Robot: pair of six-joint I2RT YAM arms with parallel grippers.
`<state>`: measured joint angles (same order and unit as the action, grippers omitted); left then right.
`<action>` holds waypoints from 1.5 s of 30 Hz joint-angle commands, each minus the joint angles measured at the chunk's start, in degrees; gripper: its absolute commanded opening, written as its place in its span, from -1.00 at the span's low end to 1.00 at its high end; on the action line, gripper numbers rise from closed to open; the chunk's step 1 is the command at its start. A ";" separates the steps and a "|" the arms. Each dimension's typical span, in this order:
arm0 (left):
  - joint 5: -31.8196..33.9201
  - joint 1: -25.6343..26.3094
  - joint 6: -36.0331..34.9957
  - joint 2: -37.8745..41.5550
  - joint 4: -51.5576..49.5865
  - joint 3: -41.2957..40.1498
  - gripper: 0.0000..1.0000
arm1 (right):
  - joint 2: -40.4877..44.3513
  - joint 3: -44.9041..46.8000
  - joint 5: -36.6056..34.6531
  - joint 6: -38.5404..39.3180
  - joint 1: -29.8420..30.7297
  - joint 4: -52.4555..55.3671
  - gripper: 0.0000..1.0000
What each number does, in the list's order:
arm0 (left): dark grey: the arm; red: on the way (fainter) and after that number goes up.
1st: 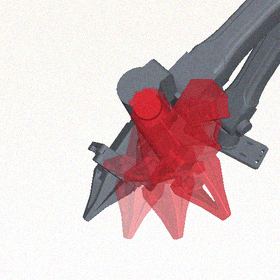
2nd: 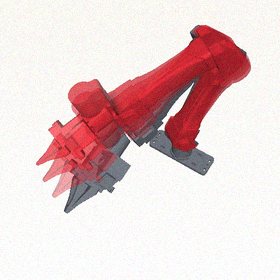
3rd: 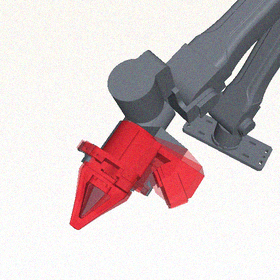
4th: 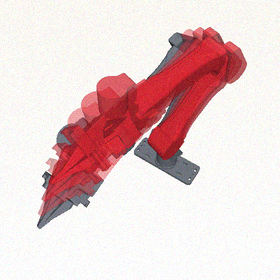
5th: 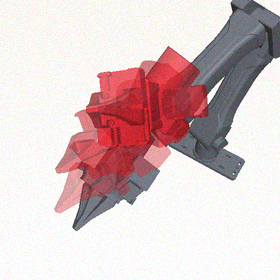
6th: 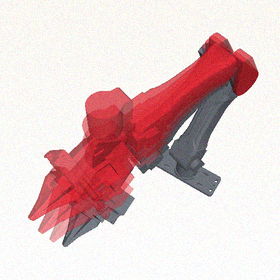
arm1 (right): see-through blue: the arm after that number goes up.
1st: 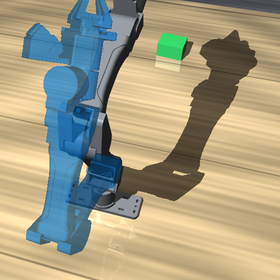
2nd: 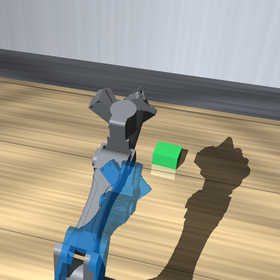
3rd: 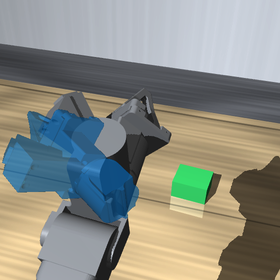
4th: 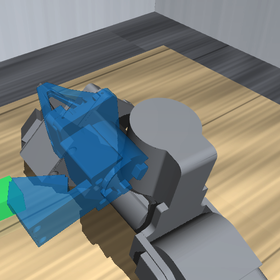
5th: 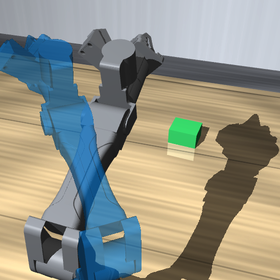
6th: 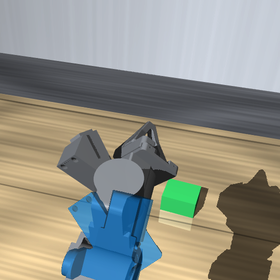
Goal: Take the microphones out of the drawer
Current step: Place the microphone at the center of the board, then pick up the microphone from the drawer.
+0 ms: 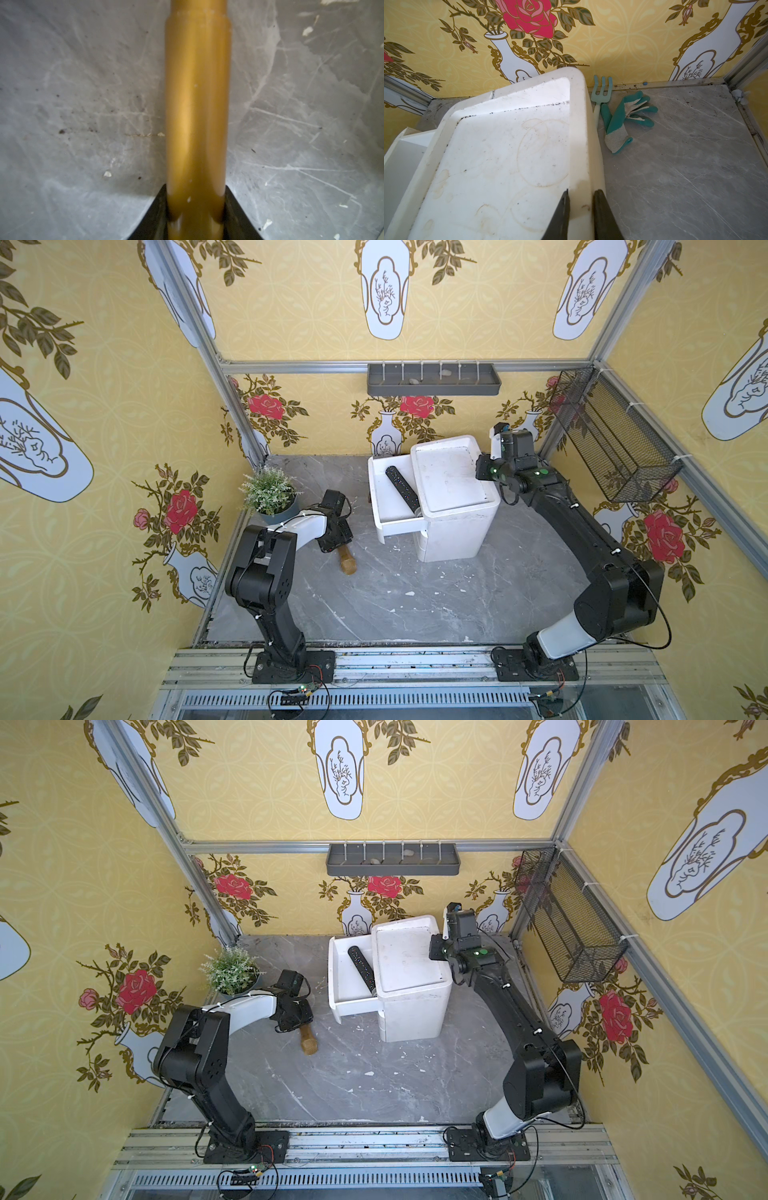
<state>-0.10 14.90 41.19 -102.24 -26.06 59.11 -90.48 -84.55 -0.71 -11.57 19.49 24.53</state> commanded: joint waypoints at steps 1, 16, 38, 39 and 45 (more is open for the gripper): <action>1.06 -0.13 0.18 -1.60 -1.41 -0.69 -0.14 | -1.51 0.46 1.06 -3.63 0.03 2.09 -1.00; 5.39 -0.13 -1.64 8.19 -14.60 7.61 0.51 | -1.24 0.39 0.89 -3.31 0.02 1.85 -0.99; -12.56 4.75 11.43 24.02 -12.01 18.57 0.55 | -0.14 2.83 2.62 -3.96 0.18 -0.68 -0.99; -12.49 5.40 11.91 23.84 -11.69 19.35 0.55 | -0.14 3.00 2.80 -4.00 0.20 -0.93 -0.99; -12.79 9.45 14.68 20.78 -8.45 23.19 0.54 | -0.20 2.91 3.28 -4.03 0.24 -1.31 -0.99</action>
<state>-11.99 23.33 53.71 -80.01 -37.34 81.41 -89.56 -82.48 -0.21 -12.19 19.46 21.34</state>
